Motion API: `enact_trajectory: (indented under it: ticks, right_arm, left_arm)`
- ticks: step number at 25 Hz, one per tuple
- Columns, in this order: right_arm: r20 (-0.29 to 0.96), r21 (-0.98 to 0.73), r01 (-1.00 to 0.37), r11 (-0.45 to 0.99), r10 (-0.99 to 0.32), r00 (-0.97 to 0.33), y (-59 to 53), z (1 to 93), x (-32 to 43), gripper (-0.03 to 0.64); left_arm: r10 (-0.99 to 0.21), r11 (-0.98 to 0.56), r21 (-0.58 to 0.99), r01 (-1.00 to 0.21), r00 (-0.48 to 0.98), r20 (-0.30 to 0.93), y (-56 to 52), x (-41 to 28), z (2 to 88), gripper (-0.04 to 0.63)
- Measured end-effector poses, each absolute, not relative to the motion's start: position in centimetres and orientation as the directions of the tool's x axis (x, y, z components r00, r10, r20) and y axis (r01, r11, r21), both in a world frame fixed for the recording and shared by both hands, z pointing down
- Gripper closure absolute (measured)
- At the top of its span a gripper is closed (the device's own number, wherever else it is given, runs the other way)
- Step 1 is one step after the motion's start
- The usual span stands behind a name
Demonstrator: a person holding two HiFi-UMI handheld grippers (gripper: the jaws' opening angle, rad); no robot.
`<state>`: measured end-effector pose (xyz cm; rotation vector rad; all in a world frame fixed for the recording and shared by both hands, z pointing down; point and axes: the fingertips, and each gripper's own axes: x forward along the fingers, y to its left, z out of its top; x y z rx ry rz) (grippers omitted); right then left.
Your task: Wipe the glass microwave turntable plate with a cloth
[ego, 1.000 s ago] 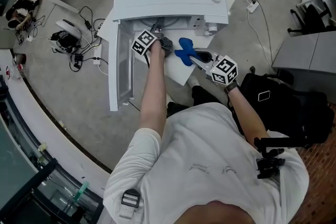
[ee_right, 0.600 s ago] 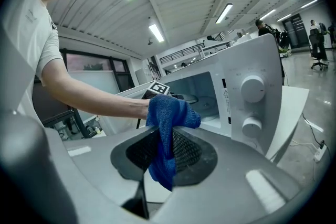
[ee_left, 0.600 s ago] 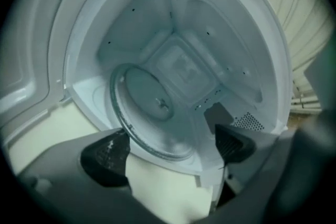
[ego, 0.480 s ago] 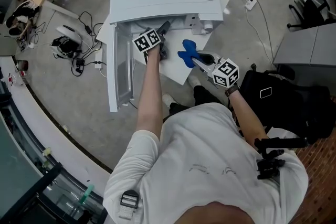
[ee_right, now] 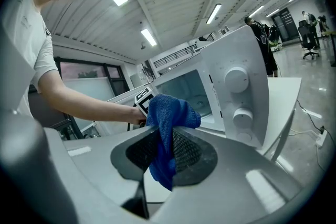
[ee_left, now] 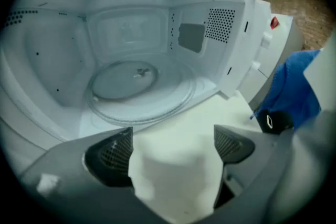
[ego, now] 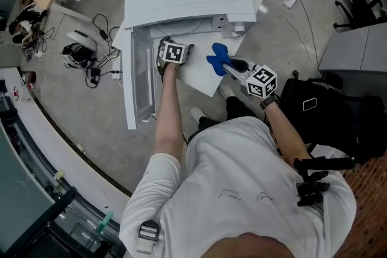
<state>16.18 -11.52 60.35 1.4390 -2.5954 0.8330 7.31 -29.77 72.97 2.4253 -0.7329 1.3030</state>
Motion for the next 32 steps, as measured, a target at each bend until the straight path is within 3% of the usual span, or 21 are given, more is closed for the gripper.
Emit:
enact_trajectory:
  ticks: [9,22,26,32]
  right_arm:
    - [0.291,-0.428,-0.811,0.399,-0.788,-0.542,-12.4,60.2,16.6,0.546]
    - [0.251,-0.288,-0.853,0.436,-0.825,-0.507,-14.3,55.9,12.6,0.546]
    - [0.23,-0.253,-0.855,0.453,-0.83,-0.508,-14.3,54.1,10.4,0.546]
    - [0.195,-0.209,-0.891,0.403,-0.876,-0.442,-12.3,51.0,7.5,0.546]
  left_arm:
    - [-0.359,-0.707,0.241,-0.664,0.631,0.688,-27.1,6.0,69.0,0.118]
    - [-0.622,-0.701,0.156,-0.696,0.703,0.346,-22.8,1.6,55.4,0.406]
    - [-0.67,-0.682,0.124,-0.72,0.684,0.288,-21.1,-1.0,53.0,0.508]
    - [-0.693,-0.68,0.105,-0.726,0.683,0.23,-18.0,-4.8,50.6,0.594]
